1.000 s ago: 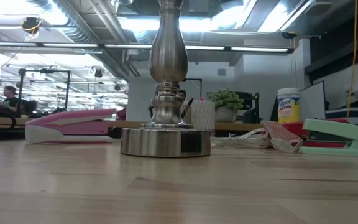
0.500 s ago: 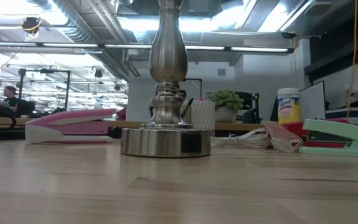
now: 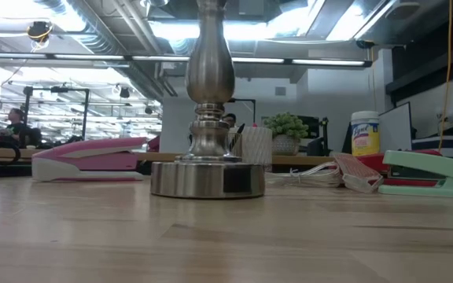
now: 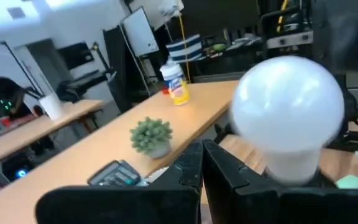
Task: Screw lightbulb
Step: Insert the lightbulb into the lamp socket
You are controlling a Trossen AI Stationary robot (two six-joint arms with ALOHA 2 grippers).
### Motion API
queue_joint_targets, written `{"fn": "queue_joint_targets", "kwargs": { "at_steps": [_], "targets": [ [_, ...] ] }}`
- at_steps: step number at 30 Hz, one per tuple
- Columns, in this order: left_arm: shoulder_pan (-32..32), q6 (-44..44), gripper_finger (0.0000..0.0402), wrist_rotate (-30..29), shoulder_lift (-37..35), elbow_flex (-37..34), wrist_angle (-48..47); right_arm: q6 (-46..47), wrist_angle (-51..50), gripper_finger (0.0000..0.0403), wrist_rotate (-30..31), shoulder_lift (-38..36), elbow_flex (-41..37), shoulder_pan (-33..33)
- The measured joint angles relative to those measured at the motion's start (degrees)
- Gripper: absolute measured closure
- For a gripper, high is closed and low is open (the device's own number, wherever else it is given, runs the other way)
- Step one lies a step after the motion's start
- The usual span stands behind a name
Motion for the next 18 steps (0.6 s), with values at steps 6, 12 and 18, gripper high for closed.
{"fn": "queue_joint_targets", "kwargs": {
  "at_steps": [6, 12, 18],
  "targets": [
    [-4.1, -0.8, 0.0400, -0.6, -2.1, 0.0, 0.3, -7.5, 4.5, 0.0355, 3.5, -0.9, 0.1, 1.8],
    [-6.0, -4.4, 0.0400, 8.8, -2.4, 0.0, 0.2, -10.8, 5.2, 0.0355, 11.1, -0.9, 0.1, 0.7],
    [-4.3, -5.4, 0.0400, 15.0, -0.8, 0.0, 0.0, -9.5, 2.4, 0.0355, 11.7, -0.9, 0.1, -1.6]
  ]
}}
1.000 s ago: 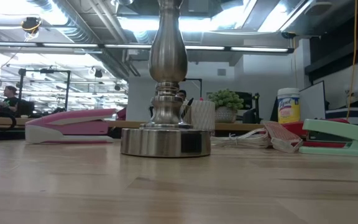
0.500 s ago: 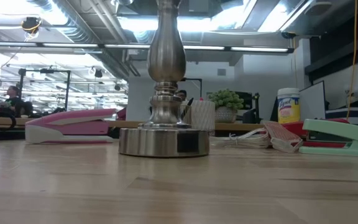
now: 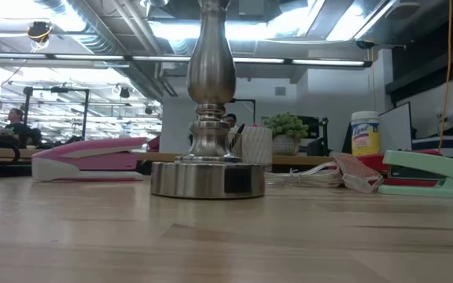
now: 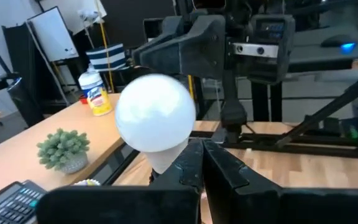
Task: Screw lightbulb
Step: Insert the lightbulb into the lamp socket
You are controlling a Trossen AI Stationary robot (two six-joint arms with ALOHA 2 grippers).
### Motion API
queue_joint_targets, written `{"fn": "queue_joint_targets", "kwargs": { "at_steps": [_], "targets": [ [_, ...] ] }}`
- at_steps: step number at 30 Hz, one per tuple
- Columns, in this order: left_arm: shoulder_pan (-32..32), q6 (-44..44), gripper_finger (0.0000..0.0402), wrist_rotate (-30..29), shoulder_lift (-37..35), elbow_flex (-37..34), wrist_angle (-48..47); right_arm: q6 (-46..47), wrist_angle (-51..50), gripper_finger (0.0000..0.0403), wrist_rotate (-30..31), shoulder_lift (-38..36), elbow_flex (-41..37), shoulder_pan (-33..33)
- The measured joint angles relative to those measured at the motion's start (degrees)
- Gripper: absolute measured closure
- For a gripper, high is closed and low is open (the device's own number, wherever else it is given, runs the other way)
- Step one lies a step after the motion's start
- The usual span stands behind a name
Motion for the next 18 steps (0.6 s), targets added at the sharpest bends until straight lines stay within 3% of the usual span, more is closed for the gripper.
{"fn": "queue_joint_targets", "kwargs": {
  "at_steps": [11, 18],
  "targets": [
    [4.2, 0.9, 0.0400, -1.0, 0.7, 0.0, -0.8, 4.7, -2.6, 0.0355, -1.7, 0.8, 0.1, -0.1],
    [4.6, 3.1, 0.0400, -1.9, 0.7, 0.0, -0.8, 8.4, -2.9, 0.0355, -8.1, 0.7, 0.1, -0.1]
  ]
}}
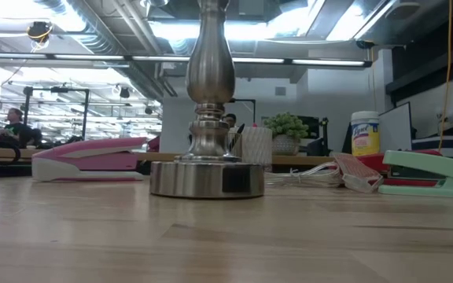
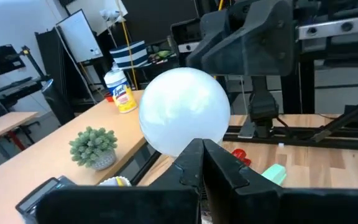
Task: Screw lightbulb
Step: Insert the lightbulb into the lamp socket, then remove the lightbulb from the lamp socket
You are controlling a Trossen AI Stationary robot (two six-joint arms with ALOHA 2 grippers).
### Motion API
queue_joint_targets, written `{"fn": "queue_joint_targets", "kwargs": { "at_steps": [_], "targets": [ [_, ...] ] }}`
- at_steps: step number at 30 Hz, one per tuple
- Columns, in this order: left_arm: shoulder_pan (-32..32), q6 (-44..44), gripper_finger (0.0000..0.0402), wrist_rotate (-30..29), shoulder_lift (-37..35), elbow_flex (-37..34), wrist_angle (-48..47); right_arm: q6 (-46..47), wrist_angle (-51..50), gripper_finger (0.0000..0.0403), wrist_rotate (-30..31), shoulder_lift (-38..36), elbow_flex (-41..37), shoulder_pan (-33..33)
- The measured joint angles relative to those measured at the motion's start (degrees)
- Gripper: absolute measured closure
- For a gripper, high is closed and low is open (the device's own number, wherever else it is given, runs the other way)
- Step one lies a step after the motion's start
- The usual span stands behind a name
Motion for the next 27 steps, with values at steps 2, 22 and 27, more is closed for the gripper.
{"fn": "queue_joint_targets", "kwargs": {
  "at_steps": [2, 22, 27],
  "targets": [
    [0.0, 0.6, 0.0400, -0.2, 0.0, 0.0, -0.3, 0.3, 0.0, 0.0355, -1.3, 0.0, 0.0, 0.0],
    [-3.0, 1.2, 0.0400, -2.4, 0.0, 0.0, -2.2, 2.6, 1.5, 0.0355, -5.8, 0.0, 0.0, 1.2],
    [-5.5, 4.6, 0.0400, -6.3, -0.1, 0.0, 1.2, -1.3, 5.8, 0.0355, -6.1, 0.0, 0.0, 4.0]
  ]
}}
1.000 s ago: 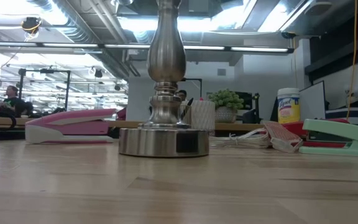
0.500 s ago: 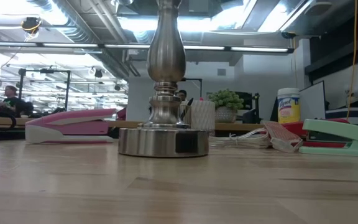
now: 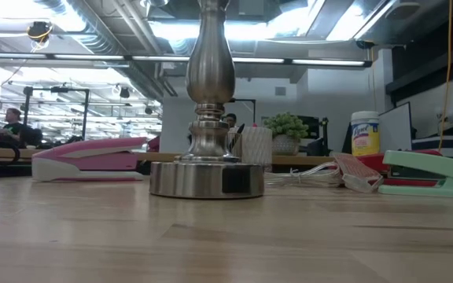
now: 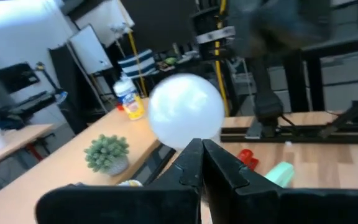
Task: Screw lightbulb
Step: Remove the lightbulb from the lamp socket
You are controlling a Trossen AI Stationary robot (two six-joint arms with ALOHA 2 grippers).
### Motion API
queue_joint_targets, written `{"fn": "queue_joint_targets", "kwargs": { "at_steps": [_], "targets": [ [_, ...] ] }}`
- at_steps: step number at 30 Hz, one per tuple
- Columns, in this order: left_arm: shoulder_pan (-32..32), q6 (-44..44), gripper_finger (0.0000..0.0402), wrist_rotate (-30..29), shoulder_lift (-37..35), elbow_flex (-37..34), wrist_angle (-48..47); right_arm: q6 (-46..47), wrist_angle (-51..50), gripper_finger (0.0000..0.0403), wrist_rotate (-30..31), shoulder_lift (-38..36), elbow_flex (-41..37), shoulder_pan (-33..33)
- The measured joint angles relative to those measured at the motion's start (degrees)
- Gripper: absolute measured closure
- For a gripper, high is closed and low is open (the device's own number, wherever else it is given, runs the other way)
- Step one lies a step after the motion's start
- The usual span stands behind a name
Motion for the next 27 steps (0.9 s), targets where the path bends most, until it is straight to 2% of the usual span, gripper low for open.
{"fn": "queue_joint_targets", "kwargs": {
  "at_steps": [5, 14, 18, 23, 27],
  "targets": [
    [-1.2, 6.0, 0.0400, -4.4, -0.6, 0.0, 2.8, -0.9, 1.3, 0.0355, -0.1, 0.0, 0.0, 1.8],
    [3.9, 6.6, 0.0400, -4.6, -0.6, 0.0, 2.0, -0.5, 1.9, 0.0355, 1.7, 2.7, 0.0, 1.6],
    [6.0, 6.3, 0.0400, -4.3, -0.6, 0.0, 2.0, -0.7, 1.9, 0.0355, 6.0, 3.8, 0.0, 1.6],
    [7.8, 5.6, 0.0400, -0.6, -0.6, 0.0, 1.9, -0.7, 1.7, 0.0355, 13.8, 3.9, 0.0, 1.6],
    [8.2, 5.4, 0.0400, 1.4, -0.6, 0.0, 1.9, -0.7, 1.5, 0.0355, 16.6, 3.9, 0.0, 1.6]
  ]
}}
